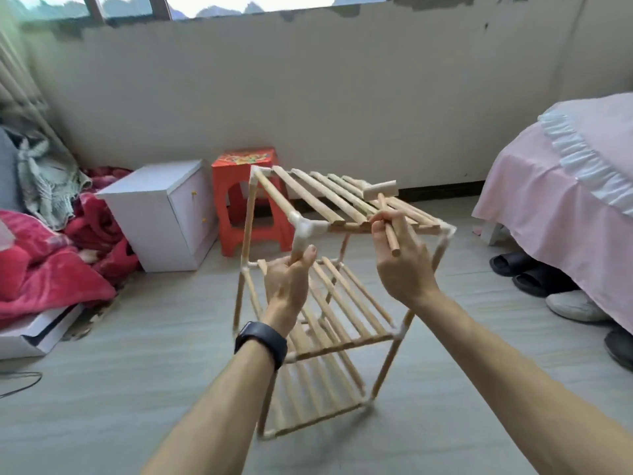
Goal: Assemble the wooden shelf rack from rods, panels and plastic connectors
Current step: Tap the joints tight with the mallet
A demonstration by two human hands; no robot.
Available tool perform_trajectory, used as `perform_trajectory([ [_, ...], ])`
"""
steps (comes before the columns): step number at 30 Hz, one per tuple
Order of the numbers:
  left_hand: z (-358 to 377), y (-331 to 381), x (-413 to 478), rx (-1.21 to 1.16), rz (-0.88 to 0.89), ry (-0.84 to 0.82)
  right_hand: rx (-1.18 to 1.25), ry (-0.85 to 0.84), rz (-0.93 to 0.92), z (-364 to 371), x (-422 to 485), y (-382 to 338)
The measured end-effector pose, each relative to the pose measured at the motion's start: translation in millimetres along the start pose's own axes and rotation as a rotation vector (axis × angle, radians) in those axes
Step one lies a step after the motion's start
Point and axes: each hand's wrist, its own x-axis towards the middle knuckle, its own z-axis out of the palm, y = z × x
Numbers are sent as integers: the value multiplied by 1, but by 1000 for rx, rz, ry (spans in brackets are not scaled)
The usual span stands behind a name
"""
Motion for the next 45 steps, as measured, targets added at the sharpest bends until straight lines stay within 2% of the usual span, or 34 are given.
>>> perform_trajectory([
  [3,-6,-37,-12,-100,-114,95,-15,-178,-14,17,1,-14],
  [6,-4,-61,-26,-148,-87,92,-68,-225,-78,27,-10,-21],
  [10,-16,-78,-22,-103,-88,59,43,-314,43,7,-27,-24],
  [14,-28,-88,-14,-88,-67,-10,272,-527,134,-18,-52,-40],
  [17,-32,-87,-18,-70,-78,-65,361,-549,240,-20,-61,-46],
  [20,-39,-82,-20,27,-90,-135,250,-492,219,-13,-63,-53],
  [23,-53,-74,-19,210,-68,-281,91,-502,96,-6,-61,-65],
  [25,-66,-70,-17,334,20,-330,41,-535,50,-4,-57,-72],
  [29,-87,-66,-12,522,192,-307,-190,-575,-88,-4,-41,-88],
  [34,-93,-65,-13,571,218,-301,-219,-333,-327,1,-31,-106],
  [35,-93,-65,-15,570,214,-298,-288,-376,-332,5,-32,-106],
  [37,-93,-64,-17,571,212,-286,-459,-589,-267,9,-33,-103],
  [38,-93,-64,-18,574,211,-282,-493,-596,-256,10,-32,-102],
  [41,-94,-63,-18,586,200,-279,-365,-310,-340,7,-25,-109],
  [42,-94,-63,-18,585,200,-277,-358,-294,-357,6,-24,-111],
  [45,-94,-62,-19,581,205,-272,-512,-590,-294,11,-27,-106],
])
